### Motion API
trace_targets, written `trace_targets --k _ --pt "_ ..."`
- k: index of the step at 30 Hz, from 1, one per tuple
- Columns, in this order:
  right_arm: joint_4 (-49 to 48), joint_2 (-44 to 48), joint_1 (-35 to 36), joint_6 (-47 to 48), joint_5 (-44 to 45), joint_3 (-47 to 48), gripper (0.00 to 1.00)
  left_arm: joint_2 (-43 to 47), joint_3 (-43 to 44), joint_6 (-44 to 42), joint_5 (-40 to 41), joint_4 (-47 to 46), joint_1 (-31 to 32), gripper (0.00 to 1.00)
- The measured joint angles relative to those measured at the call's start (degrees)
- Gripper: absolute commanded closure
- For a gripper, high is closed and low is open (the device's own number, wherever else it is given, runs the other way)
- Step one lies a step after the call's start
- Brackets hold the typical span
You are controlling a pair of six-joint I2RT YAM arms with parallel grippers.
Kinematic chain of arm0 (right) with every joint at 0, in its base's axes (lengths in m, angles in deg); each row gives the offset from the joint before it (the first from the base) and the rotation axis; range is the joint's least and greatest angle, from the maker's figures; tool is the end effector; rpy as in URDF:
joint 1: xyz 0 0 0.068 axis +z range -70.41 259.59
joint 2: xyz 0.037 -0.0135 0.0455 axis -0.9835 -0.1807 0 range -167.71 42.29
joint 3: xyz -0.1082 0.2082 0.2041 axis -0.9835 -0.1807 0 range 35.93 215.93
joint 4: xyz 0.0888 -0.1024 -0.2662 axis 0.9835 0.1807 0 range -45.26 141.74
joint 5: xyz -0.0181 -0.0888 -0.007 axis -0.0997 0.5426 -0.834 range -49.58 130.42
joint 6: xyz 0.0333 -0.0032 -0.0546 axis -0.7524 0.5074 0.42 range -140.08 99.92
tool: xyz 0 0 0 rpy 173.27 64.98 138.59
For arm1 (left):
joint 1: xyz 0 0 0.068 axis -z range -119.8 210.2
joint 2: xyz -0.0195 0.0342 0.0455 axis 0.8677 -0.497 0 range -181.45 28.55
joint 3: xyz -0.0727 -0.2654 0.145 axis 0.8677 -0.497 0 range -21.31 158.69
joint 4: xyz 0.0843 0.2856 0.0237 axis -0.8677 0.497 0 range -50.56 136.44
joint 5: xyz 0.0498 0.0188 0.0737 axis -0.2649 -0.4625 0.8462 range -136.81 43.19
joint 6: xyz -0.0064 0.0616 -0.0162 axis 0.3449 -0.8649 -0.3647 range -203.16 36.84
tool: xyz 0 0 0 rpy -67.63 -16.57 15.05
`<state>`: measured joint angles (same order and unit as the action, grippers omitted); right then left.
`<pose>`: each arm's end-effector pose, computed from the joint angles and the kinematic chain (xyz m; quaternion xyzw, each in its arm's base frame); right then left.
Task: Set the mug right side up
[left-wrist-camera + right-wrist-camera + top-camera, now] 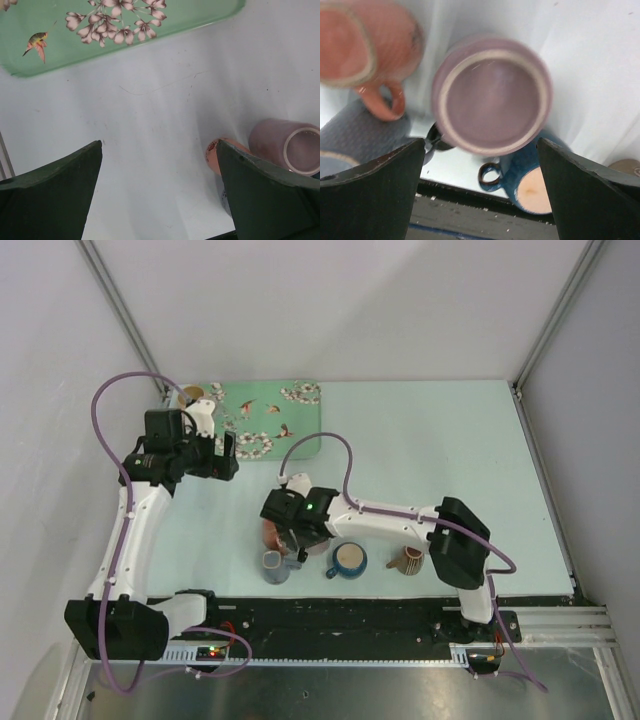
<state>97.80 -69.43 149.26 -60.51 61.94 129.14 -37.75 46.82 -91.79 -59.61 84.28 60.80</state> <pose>0.1764 0.4242 0.2478 -0.2159 0.9459 0.0234 0.2412 0.2698 -0.0138 0.3769 0.1176 0.9048 -0.0743 0.4024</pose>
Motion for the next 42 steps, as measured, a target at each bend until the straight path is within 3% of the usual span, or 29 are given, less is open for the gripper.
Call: trace_targets --k 6,17,22,27,31,35,42 --pt "-0.92 -0.31 -5.92 3.76 2.14 -0.17 0.05 0.0 0.0 0.26 0.02 -0.48 -0.02 0.0" --pt "-9.42 3.3 -20.06 19.82 -0.87 -7.23 0.01 0.0 0.0 0.22 0.24 -0.68 -0.04 0.0" --pt "-13.7 10.75 -13.81 38.34 -3.41 -12.13 0.01 -0.07 0.0 0.2 0.02 -0.7 -0.04 0.0" --pt "-13.44 15.56 -7.54 61.9 -16.28 -12.55 0.02 -0.11 0.0 0.07 -0.5 -0.68 -0.04 0.0" --pt "-6.45 16.39 -10.05 82.95 -25.38 -12.59 0.01 -0.11 0.0 -0.28 -0.48 -0.7 -0.04 0.0" --pt "0.09 16.06 -12.94 98.51 -26.67 -12.76 0.01 -0.11 0.0 -0.42 -0.48 -0.7 -0.04 0.0" --pt "0.72 11.06 -13.4 112.15 -24.3 -12.7 0.04 -0.11 0.0 -0.42 -0.55 -0.7 -0.04 0.0"
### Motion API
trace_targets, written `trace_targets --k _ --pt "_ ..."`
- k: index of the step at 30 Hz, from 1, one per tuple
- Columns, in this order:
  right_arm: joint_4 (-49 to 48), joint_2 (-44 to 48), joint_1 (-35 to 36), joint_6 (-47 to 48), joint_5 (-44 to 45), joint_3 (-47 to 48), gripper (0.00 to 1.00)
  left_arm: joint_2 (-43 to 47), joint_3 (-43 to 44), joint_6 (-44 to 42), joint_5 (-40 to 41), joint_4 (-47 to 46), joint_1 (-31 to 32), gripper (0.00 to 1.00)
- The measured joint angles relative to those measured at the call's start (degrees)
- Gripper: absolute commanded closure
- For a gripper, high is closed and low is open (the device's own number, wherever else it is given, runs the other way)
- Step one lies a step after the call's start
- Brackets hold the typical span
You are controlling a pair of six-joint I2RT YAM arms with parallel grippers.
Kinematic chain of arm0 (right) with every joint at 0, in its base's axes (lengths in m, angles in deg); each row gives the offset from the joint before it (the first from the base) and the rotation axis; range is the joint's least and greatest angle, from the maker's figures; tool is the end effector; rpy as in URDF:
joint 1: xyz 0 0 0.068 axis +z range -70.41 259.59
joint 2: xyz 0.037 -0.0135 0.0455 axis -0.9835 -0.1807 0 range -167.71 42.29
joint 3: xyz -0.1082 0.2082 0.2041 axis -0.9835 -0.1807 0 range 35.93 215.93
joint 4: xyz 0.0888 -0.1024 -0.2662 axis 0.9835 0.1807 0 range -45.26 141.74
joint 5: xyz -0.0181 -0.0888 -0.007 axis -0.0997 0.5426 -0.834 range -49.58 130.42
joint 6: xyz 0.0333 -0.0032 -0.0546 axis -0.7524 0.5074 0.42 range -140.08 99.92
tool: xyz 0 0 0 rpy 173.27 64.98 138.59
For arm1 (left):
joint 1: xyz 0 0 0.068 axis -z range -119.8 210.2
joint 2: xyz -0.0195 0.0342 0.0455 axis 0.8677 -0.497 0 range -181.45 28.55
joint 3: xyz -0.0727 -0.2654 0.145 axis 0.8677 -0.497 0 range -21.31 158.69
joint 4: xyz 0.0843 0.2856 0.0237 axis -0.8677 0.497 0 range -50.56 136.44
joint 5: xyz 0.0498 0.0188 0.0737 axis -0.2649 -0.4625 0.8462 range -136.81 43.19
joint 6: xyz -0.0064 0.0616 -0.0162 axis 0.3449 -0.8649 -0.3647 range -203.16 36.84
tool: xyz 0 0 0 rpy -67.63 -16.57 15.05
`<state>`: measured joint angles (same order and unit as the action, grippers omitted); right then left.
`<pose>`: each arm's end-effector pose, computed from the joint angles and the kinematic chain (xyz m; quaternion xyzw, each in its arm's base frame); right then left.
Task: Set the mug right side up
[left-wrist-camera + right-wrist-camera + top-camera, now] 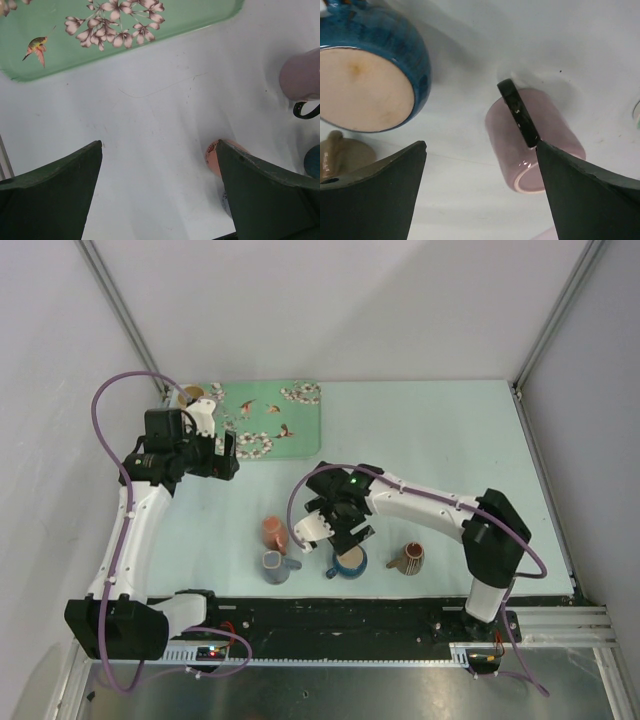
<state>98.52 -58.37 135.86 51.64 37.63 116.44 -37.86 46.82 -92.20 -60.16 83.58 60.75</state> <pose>0.2189 0.3324 0.2512 -0.8912 0.4309 0.0051 0.1417 0.2713 -0.0140 0.3775 0.1227 0.9017 -0.0764 0.4074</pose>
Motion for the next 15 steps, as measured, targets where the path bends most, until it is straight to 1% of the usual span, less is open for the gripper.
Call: trace_targets --k 3,9,12,15 --pt "-1.49 -1.75 0.31 2.99 1.01 0.0 0.04 0.02 0.0 0.0 -0.15 0.0 0.0 0.0" --pt "-4.26 -2.38 1.01 7.04 3.02 0.11 0.06 0.09 0.0 -0.02 -0.35 0.0 0.0 0.0" --pt "-5.18 -3.74 0.79 8.48 3.82 1.16 0.09 0.09 0.0 -0.02 -0.35 0.0 0.0 0.0" --pt "-5.68 -6.23 -0.42 9.53 4.98 2.34 0.17 0.11 0.0 -0.02 -0.35 0.0 0.0 0.0"
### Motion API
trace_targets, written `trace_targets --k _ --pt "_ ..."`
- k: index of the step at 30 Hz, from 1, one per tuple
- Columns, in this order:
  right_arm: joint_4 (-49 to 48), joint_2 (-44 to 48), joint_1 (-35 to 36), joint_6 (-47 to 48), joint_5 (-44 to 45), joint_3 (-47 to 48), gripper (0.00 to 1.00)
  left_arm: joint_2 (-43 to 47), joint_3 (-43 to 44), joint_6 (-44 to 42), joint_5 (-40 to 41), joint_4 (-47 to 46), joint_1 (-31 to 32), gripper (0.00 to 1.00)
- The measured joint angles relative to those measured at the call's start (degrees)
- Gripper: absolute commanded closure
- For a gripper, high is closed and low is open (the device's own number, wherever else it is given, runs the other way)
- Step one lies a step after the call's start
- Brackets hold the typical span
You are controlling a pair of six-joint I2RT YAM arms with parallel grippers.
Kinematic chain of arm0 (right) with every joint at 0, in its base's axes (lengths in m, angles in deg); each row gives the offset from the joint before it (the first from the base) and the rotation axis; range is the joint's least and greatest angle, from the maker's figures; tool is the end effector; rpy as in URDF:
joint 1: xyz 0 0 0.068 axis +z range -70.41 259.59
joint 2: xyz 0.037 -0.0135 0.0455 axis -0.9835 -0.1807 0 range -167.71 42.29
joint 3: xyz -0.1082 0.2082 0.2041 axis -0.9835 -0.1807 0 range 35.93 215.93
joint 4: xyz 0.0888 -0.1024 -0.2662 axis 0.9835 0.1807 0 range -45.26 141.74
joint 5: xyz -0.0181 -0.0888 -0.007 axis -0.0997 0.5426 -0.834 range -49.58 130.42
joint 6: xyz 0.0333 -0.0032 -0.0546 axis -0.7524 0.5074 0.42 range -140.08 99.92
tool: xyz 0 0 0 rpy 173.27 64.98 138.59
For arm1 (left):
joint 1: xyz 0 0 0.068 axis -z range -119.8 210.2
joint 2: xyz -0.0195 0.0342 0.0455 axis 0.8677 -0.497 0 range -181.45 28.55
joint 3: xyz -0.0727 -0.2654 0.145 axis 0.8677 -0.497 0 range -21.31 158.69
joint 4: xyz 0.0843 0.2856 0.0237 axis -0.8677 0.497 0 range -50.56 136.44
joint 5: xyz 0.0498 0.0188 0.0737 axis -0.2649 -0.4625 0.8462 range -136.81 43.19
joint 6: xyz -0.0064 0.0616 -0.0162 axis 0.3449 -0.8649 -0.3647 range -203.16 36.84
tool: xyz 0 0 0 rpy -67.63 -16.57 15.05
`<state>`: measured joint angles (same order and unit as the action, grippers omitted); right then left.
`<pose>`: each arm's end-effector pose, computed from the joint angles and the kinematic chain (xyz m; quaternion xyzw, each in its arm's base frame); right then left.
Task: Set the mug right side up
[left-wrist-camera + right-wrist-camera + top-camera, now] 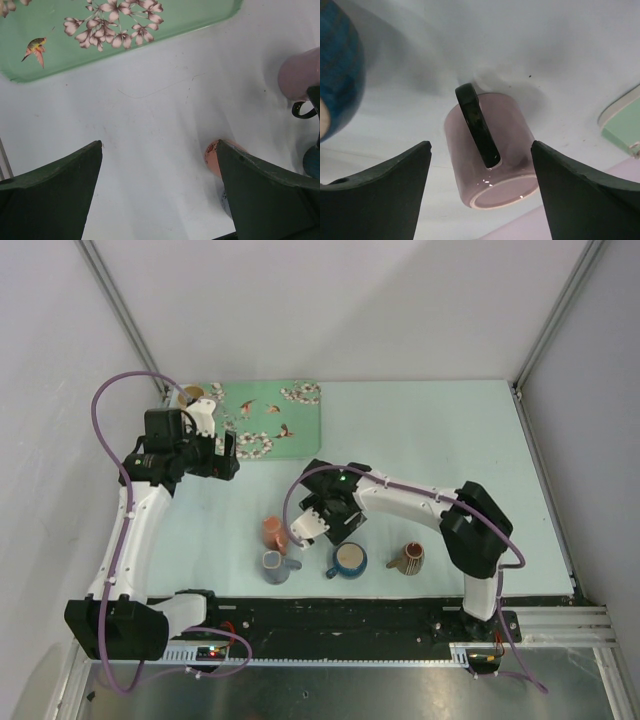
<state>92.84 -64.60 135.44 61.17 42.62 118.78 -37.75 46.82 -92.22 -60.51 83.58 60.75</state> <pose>0.2430 0.3551 0.2250 -0.9182 0.3639 -0.0526 0.1472 0.2707 -0.0143 0.3781 0.1241 0.9009 -0.0790 0.4084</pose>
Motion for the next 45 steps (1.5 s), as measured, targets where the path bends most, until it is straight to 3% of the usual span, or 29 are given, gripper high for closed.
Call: trace_targets --k 7,11,15,17,22,27,38,45 --pt "-0.63 -3.39 -1.38 0.87 1.07 0.24 0.32 0.0 0.0 0.0 -0.09 0.0 0.0 0.01" --pt "-0.96 -5.7 -0.66 0.63 1.6 0.37 0.57 0.0 -0.02 0.0 -0.48 0.0 0.0 0.0" --pt "-1.38 -7.02 -0.55 1.11 2.91 0.37 0.9 0.07 -0.52 0.0 -0.63 -0.13 0.0 0.0" --pt "-1.68 -6.99 -0.59 0.66 3.93 0.7 0.97 0.07 -0.74 0.0 -0.85 -0.11 0.0 0.0" --pt "-2.1 -6.99 -0.57 -1.27 4.44 0.98 1.0 0.09 -0.81 0.02 -3.06 -0.13 0.0 0.0" --pt "-4.28 -5.6 -1.07 -10.21 2.36 3.72 1.0 0.09 -0.46 0.02 -9.46 -0.02 0.0 0.0" --pt "-25.59 21.0 -10.91 -44.46 -15.34 -1.25 1.0 -3.48 12.11 0.07 -31.06 -0.2 1.09 0.04" --pt "-39.36 25.99 -12.31 -66.55 -18.91 -5.53 1.0 -6.86 17.25 -0.63 -41.11 -0.09 7.74 0.04"
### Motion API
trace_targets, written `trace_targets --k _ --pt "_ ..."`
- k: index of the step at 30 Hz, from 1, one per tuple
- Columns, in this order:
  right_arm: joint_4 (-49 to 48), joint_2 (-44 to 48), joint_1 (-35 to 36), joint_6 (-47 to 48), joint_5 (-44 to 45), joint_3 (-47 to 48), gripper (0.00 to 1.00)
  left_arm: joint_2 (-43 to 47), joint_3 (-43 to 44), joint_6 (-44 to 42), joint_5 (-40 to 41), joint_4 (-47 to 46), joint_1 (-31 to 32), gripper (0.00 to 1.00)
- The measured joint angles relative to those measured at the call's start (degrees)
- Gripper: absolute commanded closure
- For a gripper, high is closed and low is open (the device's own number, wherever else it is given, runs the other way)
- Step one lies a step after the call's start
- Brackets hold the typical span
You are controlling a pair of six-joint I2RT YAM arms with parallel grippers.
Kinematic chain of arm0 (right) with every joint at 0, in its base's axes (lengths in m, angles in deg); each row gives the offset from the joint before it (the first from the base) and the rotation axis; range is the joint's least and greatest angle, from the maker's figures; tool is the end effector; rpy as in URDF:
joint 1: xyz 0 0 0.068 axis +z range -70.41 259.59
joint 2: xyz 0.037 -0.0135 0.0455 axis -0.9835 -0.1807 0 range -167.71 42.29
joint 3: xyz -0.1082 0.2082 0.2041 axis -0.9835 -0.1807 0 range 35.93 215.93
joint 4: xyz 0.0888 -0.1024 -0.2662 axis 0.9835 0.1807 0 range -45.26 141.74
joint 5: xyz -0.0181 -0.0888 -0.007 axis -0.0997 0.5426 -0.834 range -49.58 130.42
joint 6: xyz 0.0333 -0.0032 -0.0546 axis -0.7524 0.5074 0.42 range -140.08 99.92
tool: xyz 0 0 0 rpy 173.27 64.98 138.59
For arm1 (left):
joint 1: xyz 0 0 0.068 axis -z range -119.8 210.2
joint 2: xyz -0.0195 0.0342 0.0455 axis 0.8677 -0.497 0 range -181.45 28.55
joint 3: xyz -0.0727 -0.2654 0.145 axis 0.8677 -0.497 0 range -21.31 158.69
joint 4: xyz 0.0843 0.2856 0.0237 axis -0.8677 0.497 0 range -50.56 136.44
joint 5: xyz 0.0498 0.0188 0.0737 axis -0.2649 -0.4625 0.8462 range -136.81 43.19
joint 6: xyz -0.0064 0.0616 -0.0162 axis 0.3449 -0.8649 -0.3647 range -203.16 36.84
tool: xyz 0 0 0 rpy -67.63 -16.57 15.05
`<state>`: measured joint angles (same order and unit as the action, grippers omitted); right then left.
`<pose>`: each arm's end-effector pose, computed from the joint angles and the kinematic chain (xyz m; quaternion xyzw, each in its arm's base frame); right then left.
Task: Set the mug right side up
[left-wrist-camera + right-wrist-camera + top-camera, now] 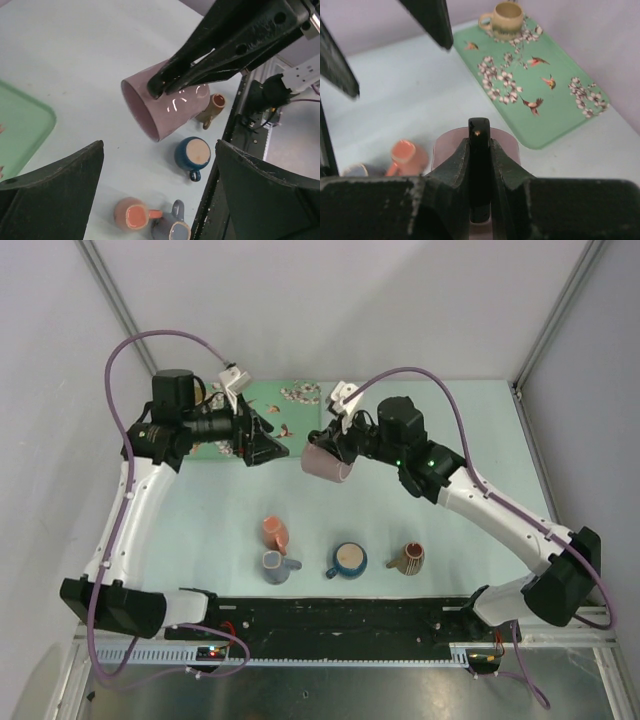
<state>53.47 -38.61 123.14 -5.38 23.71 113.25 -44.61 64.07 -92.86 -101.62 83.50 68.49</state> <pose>0.2643 0.2711 0.4292 -0.4547 0.6288 0.2642 0.5728 0.2758 -0.0811 0.4685 0.3423 0.7313 -0.3969 0.4364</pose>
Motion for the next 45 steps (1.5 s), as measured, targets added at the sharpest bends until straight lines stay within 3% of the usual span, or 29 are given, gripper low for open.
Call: trace_targets --k 5,15,17,20,22,23,26,27,29,36,45 --pt "-6.93 0.81 0.98 -9.77 4.04 -0.61 1.0 -2.34 2.29 0.37 -3.34 0.2 2.93 0.07" --pt "-16.44 2.14 3.37 -14.73 8.83 -0.61 1.0 -4.5 4.48 0.79 -2.56 0.2 5.6 0.16" --pt "-17.44 2.14 3.41 -15.74 8.66 -0.61 1.0 -5.33 5.03 0.9 -2.12 0.26 7.45 0.3" --pt "-18.56 2.14 2.95 -17.4 8.0 -0.66 1.0 -6.67 6.25 1.9 -2.62 0.31 10.08 0.83" --pt "-19.39 2.71 2.03 -17.09 5.92 -1.44 1.0 -7.39 6.91 4.44 -4.9 1.11 10.49 0.96" --pt "-20.13 3.08 1.25 -16.7 4.15 -1.95 0.94 -7.65 7.17 5.95 -7.1 1.51 10.19 0.98" --pt "-21.29 3.96 0.0 -17.86 2.12 -3.34 0.44 -7.74 7.41 8.2 -9.11 2.16 10.16 1.0" --pt "-21.35 3.96 -0.02 -18.18 2.29 -3.43 0.23 -7.74 7.41 8.28 -8.68 2.25 10.14 1.0" --pt "-21.9 4.0 -0.76 -22.27 4.57 -4.57 0.06 -7.76 7.3 7.1 -2.43 2.43 10.14 1.0" --pt "-17.64 4.02 -4.22 -28.65 12.0 -8.13 0.01 -10.82 5.09 -1.18 25.51 3.41 5.95 1.0" --pt "-6.16 4.0 -4.52 -30.77 16.5 -9.42 0.01 -32.96 14.82 -7.23 44.83 3.58 -13.11 1.0"
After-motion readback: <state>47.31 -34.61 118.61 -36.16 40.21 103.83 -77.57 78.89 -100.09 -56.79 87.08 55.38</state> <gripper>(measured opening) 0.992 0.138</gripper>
